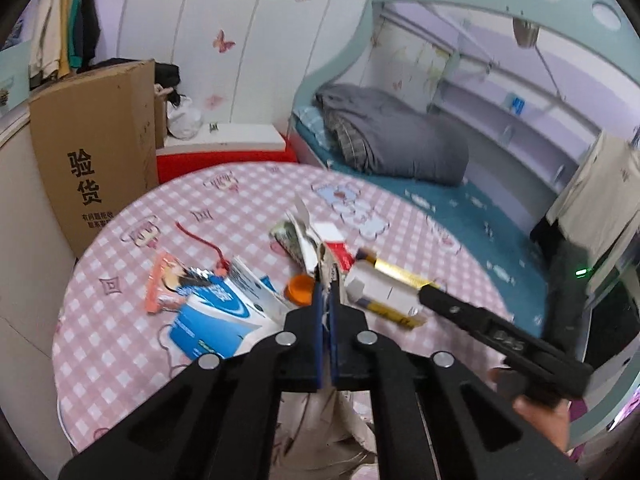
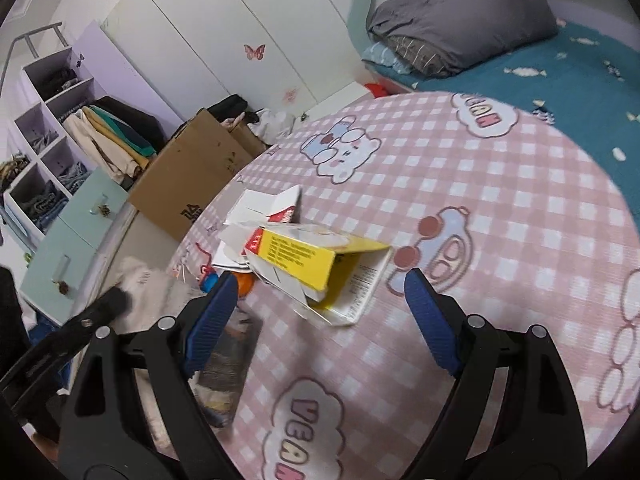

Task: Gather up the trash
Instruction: 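Grasp the folded newspaper with the left tool while the right tool grasps the yellow-white carton, then carry the newspaper and yellow-white carton over the wastebasket with both tools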

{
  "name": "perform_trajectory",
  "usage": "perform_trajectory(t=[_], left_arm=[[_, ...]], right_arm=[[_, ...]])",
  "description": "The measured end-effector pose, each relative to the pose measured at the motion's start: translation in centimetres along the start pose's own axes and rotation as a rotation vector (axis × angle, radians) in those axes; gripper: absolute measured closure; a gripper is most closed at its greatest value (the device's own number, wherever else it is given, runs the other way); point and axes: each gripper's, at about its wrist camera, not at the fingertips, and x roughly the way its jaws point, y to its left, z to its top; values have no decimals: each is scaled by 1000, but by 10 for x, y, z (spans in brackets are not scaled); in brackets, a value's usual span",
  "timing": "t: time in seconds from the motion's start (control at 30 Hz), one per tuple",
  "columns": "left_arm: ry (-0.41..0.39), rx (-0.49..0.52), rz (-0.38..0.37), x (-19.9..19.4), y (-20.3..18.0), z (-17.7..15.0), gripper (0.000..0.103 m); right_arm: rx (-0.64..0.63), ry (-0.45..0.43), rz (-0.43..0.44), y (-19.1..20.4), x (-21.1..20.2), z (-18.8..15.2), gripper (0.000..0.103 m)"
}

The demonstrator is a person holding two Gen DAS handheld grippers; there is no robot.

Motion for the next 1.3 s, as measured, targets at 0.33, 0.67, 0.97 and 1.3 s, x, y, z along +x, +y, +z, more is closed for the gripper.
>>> perform_trajectory(t=[0.33, 0.67, 0.97, 1.3], left_arm=[[-173, -89, 2, -66, 24, 15, 101], [-239, -167, 54, -103, 60, 14, 101], [-266, -232, 74, -131, 97, 0, 101], [-296, -329, 139, -166, 171, -25, 101]], right_arm=[[70, 33, 113, 3, 23, 11, 65], [-70, -91, 114, 53, -20, 4, 97], [-198, -139, 169, 129, -55, -8, 97], [-344, -55, 248, 228, -26, -47, 97]])
